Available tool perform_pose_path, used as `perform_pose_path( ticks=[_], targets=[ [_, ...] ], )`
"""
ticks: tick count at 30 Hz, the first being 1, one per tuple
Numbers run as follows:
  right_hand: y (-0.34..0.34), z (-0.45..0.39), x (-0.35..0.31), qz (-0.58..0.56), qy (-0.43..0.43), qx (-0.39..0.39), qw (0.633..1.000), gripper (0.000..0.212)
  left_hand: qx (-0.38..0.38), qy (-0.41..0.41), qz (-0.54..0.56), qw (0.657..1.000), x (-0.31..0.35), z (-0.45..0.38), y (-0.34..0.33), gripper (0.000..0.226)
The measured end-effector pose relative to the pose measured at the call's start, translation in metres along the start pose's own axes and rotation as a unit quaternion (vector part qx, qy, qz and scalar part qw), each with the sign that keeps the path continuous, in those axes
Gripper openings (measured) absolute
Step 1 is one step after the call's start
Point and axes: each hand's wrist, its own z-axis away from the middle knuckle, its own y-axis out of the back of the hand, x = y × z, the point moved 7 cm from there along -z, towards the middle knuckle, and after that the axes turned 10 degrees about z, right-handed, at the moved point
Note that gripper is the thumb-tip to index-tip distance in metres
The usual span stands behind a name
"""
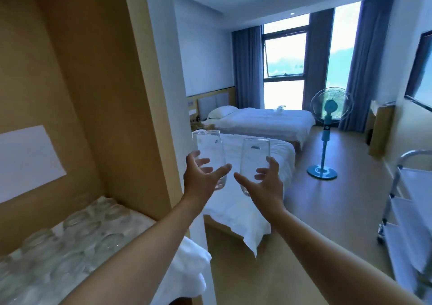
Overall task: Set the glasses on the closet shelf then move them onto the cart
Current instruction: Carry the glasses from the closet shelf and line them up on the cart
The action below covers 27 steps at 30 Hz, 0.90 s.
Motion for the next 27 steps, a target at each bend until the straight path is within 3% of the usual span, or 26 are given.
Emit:
perform_pose_path(
  ticks=[15,27],
  targets=[
    [0.104,-0.108,0.162,0.067,-0.087,0.027,0.994,0.102,-0.092,0.047,0.021,0.994,-0.077,-0.046,-0.227,0.077],
    [0.159,-0.167,0.264,0.056,-0.168,0.055,0.983,0.103,-0.141,0.093,0.015,0.985,-0.138,-0.079,-0.357,0.077]
  ],
)
